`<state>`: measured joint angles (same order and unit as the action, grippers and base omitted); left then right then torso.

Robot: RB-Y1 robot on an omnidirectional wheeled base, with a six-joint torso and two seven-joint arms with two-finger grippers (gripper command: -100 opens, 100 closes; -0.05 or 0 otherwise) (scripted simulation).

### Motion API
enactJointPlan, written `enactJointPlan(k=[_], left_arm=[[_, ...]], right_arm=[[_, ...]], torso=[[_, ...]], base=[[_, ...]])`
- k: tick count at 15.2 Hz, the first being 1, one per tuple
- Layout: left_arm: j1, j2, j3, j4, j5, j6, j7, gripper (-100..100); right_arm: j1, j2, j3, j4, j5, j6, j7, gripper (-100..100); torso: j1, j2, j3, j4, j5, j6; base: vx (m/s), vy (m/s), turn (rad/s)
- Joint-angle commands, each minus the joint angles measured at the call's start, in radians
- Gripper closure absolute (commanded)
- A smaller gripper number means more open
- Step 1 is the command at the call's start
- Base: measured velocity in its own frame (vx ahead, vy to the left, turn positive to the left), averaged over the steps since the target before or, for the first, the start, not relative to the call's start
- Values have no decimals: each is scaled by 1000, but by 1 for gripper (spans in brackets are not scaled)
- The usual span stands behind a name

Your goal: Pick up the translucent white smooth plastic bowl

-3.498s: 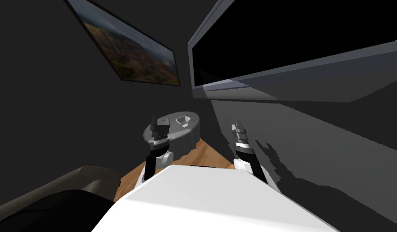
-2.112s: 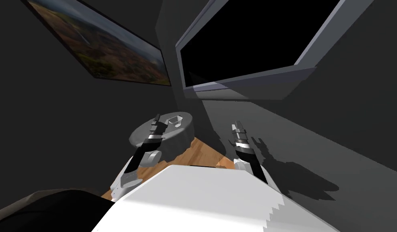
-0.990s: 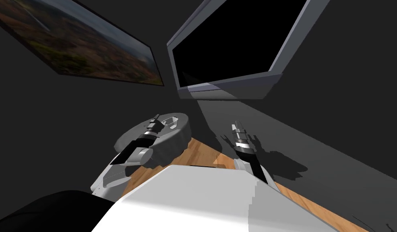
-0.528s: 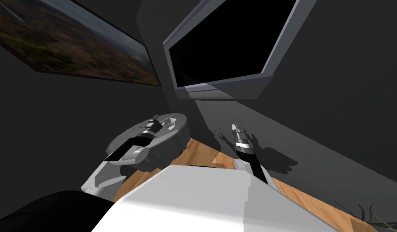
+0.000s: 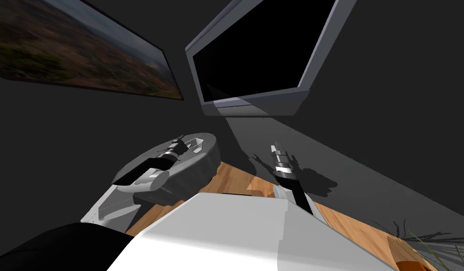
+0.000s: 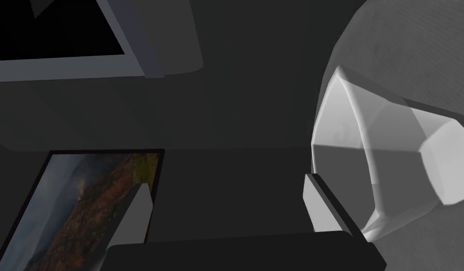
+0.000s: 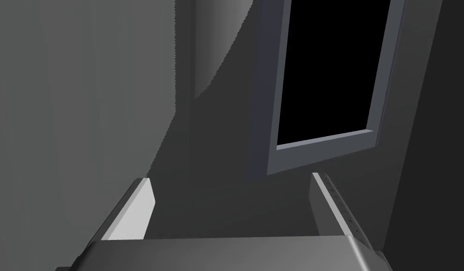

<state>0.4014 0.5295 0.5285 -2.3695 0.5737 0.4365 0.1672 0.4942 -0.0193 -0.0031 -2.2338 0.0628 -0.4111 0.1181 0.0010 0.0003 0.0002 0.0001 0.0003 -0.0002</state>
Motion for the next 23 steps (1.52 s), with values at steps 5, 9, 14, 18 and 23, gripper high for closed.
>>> enactJointPlan(k=[5, 9, 14, 18, 23], left_arm=[[-9, 44, 72, 1, 69, 126, 23, -100], [-13, 64, 106, 2, 102, 206, 35, -100], [-17, 83, 140, 2, 135, 299, 46, -100], [-21, 101, 174, 2, 168, 374, 57, -100], [-25, 119, 208, 3, 199, 471, 67, -100]], right_arm=[[0, 0, 0, 0, 0, 0, 0, 0], [0, 0, 0, 0, 0, 0, 0, 0], [0, 0, 0, 0, 0, 0, 0, 0], [0, 0, 0, 0, 0, 0, 0, 0], [0, 0, 0, 0, 0, 0, 0, 0]], torso=[[0, 0, 0, 0, 0, 0], [0, 0, 0, 0, 0, 0], [0, 0, 0, 0, 0, 1], [0, 0, 0, 0, 0, 1], [0, 0, 0, 0, 0, 1]], base=[[-2, 5, -87], [-1, 6, -88], [0, 7, -93], [1, 7, -82], [2, 9, -72]])
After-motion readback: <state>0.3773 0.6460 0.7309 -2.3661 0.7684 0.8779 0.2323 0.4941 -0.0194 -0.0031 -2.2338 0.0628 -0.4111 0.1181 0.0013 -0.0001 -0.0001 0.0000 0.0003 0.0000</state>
